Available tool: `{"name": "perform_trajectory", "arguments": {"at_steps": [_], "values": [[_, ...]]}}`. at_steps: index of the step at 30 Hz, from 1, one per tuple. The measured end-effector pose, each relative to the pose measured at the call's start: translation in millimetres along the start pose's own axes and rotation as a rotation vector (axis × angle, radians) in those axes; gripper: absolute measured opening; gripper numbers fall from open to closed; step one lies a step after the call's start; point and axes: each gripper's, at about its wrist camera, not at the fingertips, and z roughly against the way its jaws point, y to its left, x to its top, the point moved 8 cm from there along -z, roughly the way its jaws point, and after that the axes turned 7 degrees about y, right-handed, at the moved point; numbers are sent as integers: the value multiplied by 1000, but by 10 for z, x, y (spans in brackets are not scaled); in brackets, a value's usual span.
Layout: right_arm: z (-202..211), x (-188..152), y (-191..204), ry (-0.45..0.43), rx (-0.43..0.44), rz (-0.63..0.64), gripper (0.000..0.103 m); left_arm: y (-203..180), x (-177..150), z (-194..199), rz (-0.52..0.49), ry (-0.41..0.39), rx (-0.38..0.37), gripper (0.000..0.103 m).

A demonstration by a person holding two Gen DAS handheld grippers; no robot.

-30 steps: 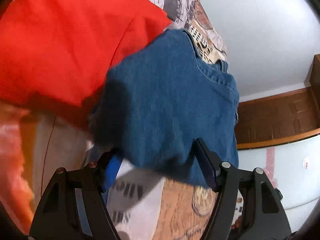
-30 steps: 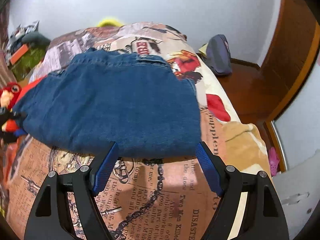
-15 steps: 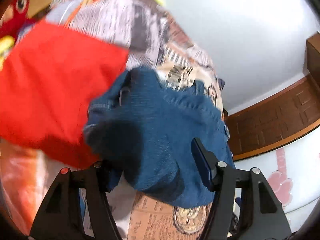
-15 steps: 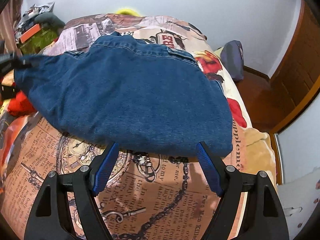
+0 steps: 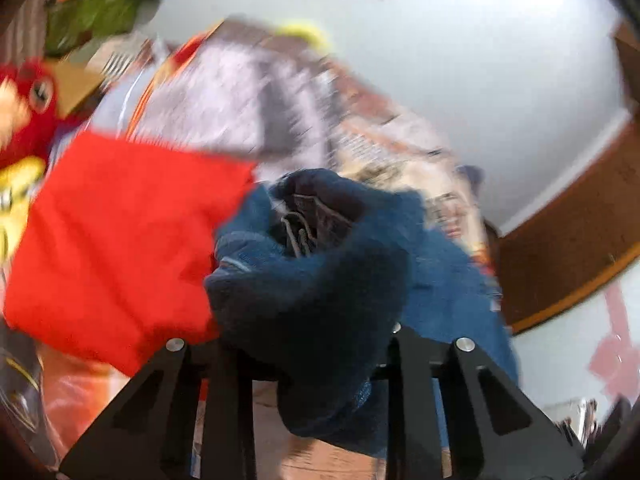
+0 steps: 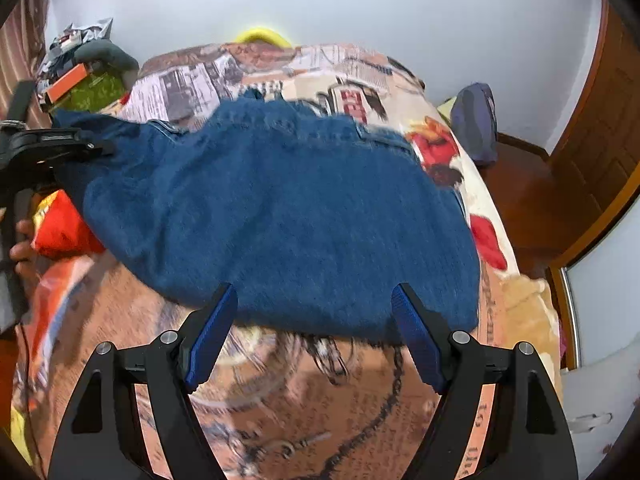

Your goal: Fold large clothes

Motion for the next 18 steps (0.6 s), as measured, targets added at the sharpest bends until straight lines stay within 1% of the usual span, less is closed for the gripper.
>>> {"name": "perform_trajectory", "arguments": {"at_steps": [2, 5, 6, 7, 9, 11, 13, 15, 18], "values": [[27, 139, 103, -17, 1, 4, 77, -178, 109, 226, -50, -69, -26, 22], [12, 333, 352, -26, 50, 15, 77, -334, 229, 615, -103, -163, -60, 21], [-13, 397, 470, -27, 71, 22, 79, -347, 271, 724, -112, -188, -63, 21], [-38, 432, 554, -25, 83, 29, 80, -337, 315, 798, -120, -207, -55, 21], [-133, 494, 805, -9, 116, 55, 80, -275, 365, 957, -146, -253, -11, 21], [-288, 497, 1106, 24, 161, 89, 80, -165, 383, 990, -153, -258, 26, 21], [-472, 443, 1381, 70, 207, 108, 80, -18, 367, 967, -142, -238, 63, 21], [-706, 337, 1636, 137, 259, 113, 80, 97, 333, 935, -135, -223, 82, 21], [-942, 228, 1786, 219, 333, 68, 81, 227, 263, 873, -126, -209, 124, 21]]}}
